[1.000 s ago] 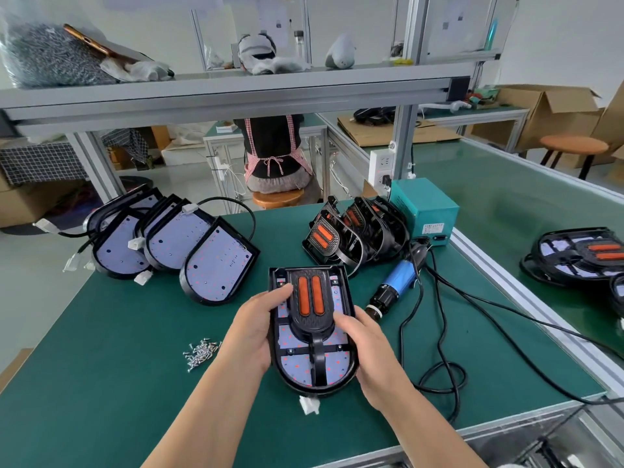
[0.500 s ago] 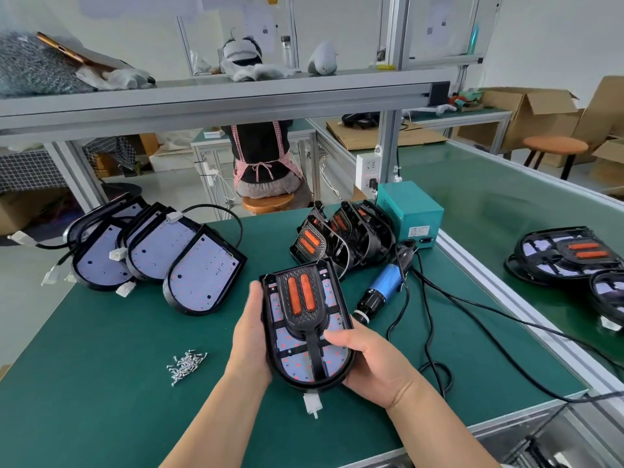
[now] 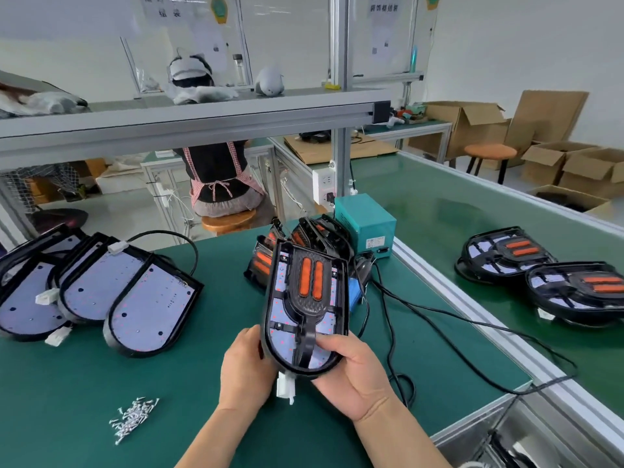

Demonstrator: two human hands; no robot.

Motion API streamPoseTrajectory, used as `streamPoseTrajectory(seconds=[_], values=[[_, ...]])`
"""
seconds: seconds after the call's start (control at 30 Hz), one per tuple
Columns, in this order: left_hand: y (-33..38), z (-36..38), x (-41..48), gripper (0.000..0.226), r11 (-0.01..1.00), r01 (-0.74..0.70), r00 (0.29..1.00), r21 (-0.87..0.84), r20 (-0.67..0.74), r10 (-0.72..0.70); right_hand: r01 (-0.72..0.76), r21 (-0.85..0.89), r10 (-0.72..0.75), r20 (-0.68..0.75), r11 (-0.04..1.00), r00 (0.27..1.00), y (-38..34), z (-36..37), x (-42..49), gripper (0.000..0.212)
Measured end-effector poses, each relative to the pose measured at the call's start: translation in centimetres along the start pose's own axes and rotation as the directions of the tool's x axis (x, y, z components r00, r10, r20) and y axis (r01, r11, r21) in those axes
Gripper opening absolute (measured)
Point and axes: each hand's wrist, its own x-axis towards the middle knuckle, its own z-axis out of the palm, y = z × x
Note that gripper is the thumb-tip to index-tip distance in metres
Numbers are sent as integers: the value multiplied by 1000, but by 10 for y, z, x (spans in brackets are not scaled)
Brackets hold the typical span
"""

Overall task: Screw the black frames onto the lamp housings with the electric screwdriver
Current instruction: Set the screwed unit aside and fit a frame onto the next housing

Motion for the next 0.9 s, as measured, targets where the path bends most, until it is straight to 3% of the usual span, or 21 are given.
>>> streamPoseTrajectory(seconds=[0.17,0.27,0.47,0.67,0.9], values=[[-13,6,6,34,998,-46,998,33,-43,47,109,-155,-117,-40,982,992,-17,11,3,57],[-17,8,7,23,995,-76,997,69,-26,78,167,-159,-175,-36,973,984,-36,17,2,57],[-17,10,8,27,993,-104,993,48,-48,106,259,-299,-300,-101,919,949,-84,10,-5,59],[-20,12,8,27,990,-134,989,33,-62,136,400,-338,-483,-215,852,848,-128,-10,4,56],[-19,13,9,30,988,-152,984,32,-85,154,424,-356,-548,-417,833,725,-172,-48,31,57]])
